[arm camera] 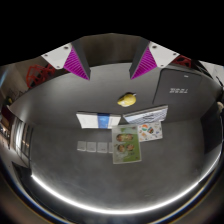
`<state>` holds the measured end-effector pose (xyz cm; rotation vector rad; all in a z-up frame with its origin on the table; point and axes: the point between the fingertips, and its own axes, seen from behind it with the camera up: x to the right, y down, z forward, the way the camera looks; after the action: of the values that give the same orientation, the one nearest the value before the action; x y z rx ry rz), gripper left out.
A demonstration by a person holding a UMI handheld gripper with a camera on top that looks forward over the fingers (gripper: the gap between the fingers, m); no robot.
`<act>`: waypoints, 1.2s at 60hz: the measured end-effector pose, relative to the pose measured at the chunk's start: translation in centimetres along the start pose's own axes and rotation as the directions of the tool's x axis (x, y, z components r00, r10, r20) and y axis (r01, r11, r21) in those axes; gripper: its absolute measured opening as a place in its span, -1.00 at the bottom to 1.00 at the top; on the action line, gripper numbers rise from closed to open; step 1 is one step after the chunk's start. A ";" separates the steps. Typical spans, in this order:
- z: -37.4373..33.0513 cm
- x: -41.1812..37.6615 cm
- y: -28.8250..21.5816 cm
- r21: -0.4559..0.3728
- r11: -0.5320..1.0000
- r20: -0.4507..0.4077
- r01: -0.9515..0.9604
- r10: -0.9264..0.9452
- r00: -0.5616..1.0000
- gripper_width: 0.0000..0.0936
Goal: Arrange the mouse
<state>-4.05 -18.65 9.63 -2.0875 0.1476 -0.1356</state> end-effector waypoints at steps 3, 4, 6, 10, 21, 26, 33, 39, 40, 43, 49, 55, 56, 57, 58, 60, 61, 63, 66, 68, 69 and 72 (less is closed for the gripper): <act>0.5 -1.2 0.4 -0.013 1.000 0.033 0.014 -0.013 0.999 0.75; 0.7 -1.6 0.5 -0.017 1.000 0.042 0.021 -0.020 0.999 0.75; 1.4 -2.5 0.8 -0.025 0.999 0.058 0.037 -0.036 0.998 0.75; 3.2 -4.0 1.5 -0.045 0.996 0.089 0.072 -0.068 0.994 0.78; 10.2 -7.3 2.0 -0.074 0.990 0.202 0.118 -0.101 0.974 0.81; 13.4 -8.4 1.5 -0.076 0.990 0.266 0.119 -0.095 0.959 0.81; 17.6 -9.5 0.2 -0.080 0.987 0.338 0.136 -0.101 0.936 0.81; 20.9 -9.4 0.1 -0.118 0.979 0.356 0.163 -0.112 0.928 0.80; 21.4 -9.4 0.1 -0.127 0.978 0.357 0.166 -0.112 0.927 0.81; 22.9 -9.2 -0.7 -0.111 0.978 0.354 0.178 -0.129 0.926 0.78; 24.9 -10.3 -1.9 -0.120 0.977 0.375 0.177 -0.120 0.919 0.78; 26.8 -11.2 -3.1 -0.120 0.979 0.363 0.165 -0.111 0.925 0.76; 27.2 -11.3 -3.2 -0.122 0.978 0.356 0.168 -0.115 0.928 0.75; 27.5 -11.3 -3.4 -0.121 0.978 0.345 0.169 -0.119 0.931 0.74; 27.7 -11.4 -3.5 -0.124 0.977 0.330 0.172 -0.123 0.936 0.72; 28.2 -11.5 -3.7 -0.121 0.977 0.309 0.177 -0.133 0.942 0.73; 28.3 -11.8 -3.8 -0.119 0.978 0.305 0.172 -0.129 0.943 0.60; 28.4 -11.8 -3.9 -0.119 0.980 0.285 0.160 -0.121 0.951 0.55; 28.5 -11.8 -3.9 -0.115 0.984 0.258 0.140 -0.107 0.960 0.52; 28.5 -11.9 -3.9 -0.110 0.986 0.247 0.126 -0.096 0.964 0.47; 28.5 -11.8 -3.9 -0.109 0.987 0.243 0.121 -0.092 0.966 0.46; 28.5 -11.6 -4.0 -0.100 0.990 0.219 0.101 -0.077 0.973 0.32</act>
<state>-10.85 9.54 -1.49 -2.2044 -0.0719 0.0453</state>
